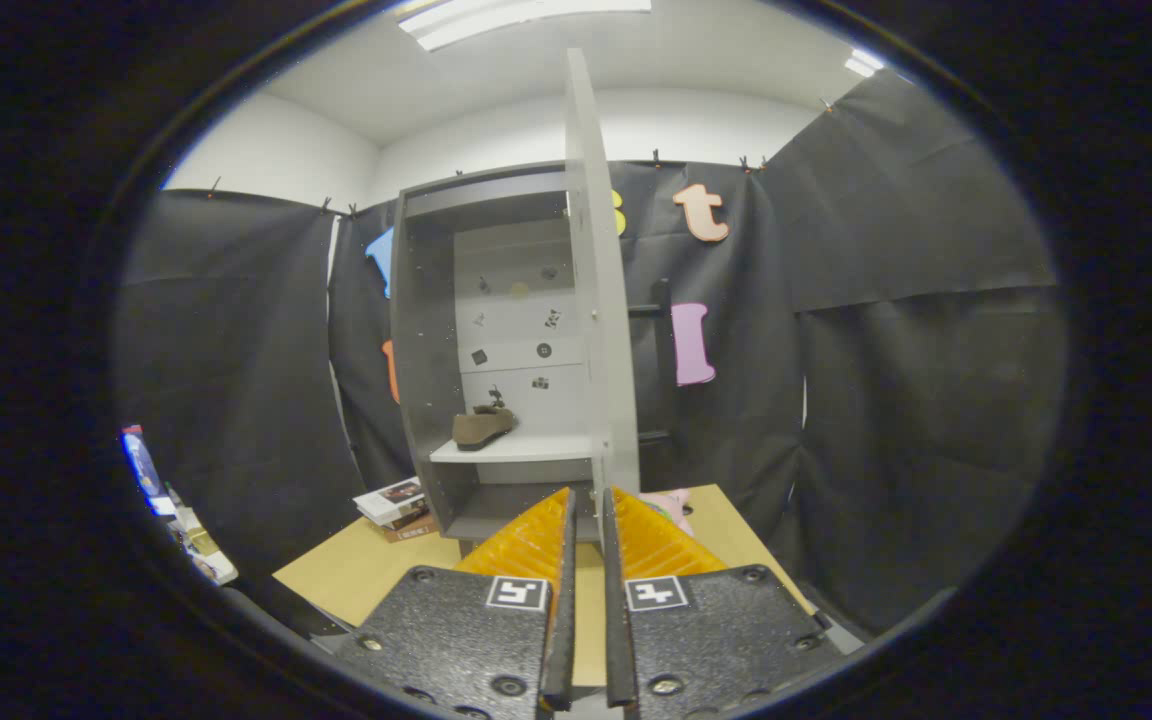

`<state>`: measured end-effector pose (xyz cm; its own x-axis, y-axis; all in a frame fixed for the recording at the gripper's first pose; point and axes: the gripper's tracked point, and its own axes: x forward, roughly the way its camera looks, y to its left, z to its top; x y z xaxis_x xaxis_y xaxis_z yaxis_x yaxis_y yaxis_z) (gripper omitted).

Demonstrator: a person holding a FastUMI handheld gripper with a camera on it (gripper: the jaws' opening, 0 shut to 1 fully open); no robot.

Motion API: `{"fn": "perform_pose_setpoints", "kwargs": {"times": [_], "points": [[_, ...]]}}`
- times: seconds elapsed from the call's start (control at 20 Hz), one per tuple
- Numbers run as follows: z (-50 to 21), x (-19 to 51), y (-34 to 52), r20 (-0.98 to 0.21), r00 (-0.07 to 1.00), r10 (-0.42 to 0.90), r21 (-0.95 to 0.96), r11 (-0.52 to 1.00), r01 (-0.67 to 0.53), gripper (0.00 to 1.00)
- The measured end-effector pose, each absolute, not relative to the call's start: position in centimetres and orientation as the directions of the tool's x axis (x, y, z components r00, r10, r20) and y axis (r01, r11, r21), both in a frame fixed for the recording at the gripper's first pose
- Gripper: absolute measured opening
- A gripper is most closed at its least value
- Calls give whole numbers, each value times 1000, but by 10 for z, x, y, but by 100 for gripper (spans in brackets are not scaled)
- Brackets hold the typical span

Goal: Open the shoe cabinet door, grab the shoes and put them into the shoe cabinet, then close the shoe cabinet door.

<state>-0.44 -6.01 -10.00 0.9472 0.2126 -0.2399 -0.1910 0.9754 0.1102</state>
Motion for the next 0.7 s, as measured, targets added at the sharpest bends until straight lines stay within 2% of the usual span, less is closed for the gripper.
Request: {"fn": "perform_pose_setpoints", "kwargs": {"times": [0.3, 0.4, 0.7], "points": [[-155, -7, -17, -184, 967, 177, -4, 984, -181, 90], [-173, -2, 8, -172, 966, 194, 17, 981, -194, 100], [-224, 31, 46, -155, 971, 182, 0, 983, -184, 100]]}}
